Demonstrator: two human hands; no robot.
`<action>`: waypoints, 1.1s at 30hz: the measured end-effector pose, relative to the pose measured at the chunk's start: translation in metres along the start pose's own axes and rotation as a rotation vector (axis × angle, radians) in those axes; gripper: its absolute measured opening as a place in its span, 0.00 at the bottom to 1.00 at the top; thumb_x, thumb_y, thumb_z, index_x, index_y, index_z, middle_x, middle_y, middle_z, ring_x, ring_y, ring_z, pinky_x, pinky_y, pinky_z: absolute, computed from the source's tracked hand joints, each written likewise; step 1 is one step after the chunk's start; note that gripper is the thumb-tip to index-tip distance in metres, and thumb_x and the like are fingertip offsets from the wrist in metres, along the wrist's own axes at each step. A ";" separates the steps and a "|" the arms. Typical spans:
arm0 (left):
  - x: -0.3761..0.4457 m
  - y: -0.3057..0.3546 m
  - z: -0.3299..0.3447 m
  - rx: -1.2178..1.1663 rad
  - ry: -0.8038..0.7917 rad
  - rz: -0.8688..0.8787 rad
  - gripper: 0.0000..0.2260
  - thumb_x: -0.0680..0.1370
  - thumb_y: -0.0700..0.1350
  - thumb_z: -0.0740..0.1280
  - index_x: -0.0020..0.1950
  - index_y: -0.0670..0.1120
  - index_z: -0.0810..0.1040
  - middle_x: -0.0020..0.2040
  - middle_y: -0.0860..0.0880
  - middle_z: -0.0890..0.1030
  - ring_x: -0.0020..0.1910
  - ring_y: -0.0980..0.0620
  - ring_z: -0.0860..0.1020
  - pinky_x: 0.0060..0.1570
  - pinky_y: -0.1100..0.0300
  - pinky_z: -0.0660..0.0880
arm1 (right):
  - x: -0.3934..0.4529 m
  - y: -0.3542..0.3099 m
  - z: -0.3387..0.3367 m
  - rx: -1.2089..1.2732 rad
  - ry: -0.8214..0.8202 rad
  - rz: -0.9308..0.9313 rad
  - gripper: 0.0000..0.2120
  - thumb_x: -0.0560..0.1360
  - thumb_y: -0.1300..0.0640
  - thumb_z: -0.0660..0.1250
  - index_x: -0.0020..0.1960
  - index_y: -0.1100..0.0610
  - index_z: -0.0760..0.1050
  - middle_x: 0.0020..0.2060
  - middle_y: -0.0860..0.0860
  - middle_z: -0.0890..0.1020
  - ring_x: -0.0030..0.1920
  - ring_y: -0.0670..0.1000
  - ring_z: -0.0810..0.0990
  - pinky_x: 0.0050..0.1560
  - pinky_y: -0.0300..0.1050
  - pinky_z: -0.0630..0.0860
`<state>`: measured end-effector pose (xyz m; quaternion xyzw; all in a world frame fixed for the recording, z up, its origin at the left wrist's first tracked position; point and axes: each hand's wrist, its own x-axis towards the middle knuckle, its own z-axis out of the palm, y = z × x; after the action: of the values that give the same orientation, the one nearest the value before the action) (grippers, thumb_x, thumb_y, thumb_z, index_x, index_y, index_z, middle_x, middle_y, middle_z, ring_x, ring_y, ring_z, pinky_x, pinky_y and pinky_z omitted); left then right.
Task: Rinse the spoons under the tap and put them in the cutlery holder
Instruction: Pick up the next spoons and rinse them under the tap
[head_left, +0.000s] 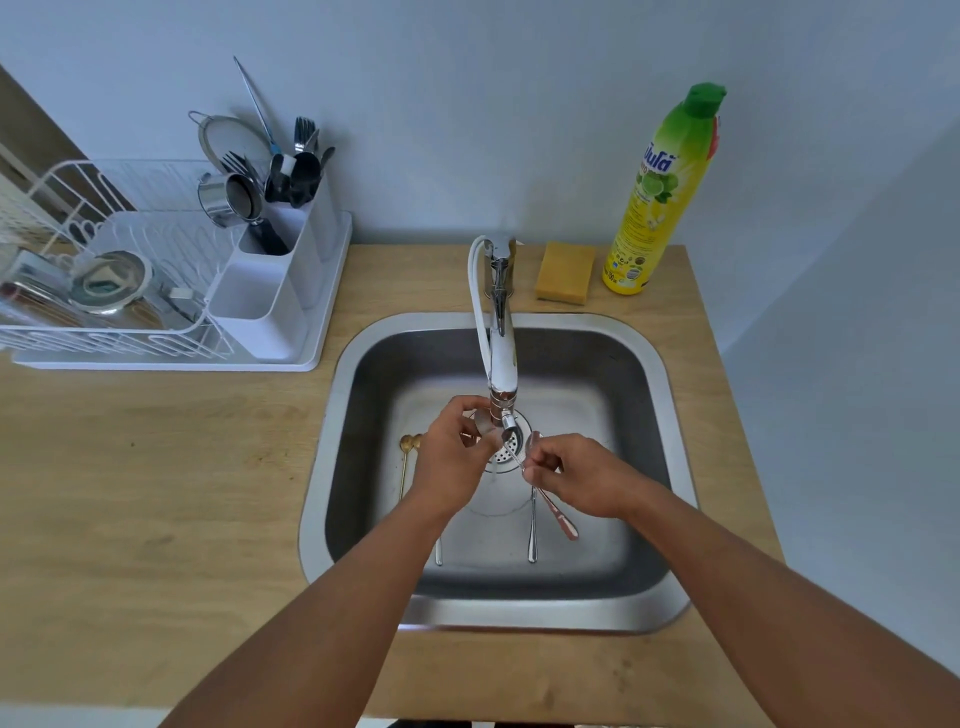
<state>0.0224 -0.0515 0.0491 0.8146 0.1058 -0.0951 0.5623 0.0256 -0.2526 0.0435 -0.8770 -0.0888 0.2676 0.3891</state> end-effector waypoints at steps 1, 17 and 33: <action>0.000 0.000 0.001 0.030 -0.026 0.024 0.12 0.78 0.46 0.75 0.56 0.59 0.78 0.44 0.56 0.84 0.40 0.59 0.81 0.38 0.70 0.74 | -0.003 0.003 0.003 0.003 -0.003 0.008 0.05 0.80 0.53 0.71 0.46 0.49 0.82 0.41 0.43 0.84 0.43 0.44 0.82 0.51 0.46 0.80; -0.007 -0.020 0.019 -0.392 0.166 -0.296 0.11 0.81 0.37 0.69 0.47 0.53 0.84 0.44 0.56 0.87 0.48 0.56 0.84 0.50 0.63 0.77 | -0.011 0.007 0.021 0.024 0.000 0.114 0.06 0.80 0.53 0.69 0.45 0.50 0.82 0.41 0.45 0.86 0.44 0.46 0.83 0.50 0.47 0.80; -0.018 -0.032 0.031 -0.389 0.145 -0.527 0.11 0.85 0.43 0.64 0.49 0.51 0.85 0.49 0.51 0.87 0.45 0.54 0.81 0.40 0.61 0.75 | -0.011 0.017 0.005 -0.041 -0.103 0.204 0.06 0.78 0.55 0.70 0.45 0.52 0.85 0.41 0.46 0.87 0.47 0.48 0.86 0.54 0.48 0.82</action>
<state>-0.0049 -0.0711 0.0149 0.6413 0.3689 -0.1572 0.6542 0.0130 -0.2650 0.0334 -0.8744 -0.0247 0.3486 0.3366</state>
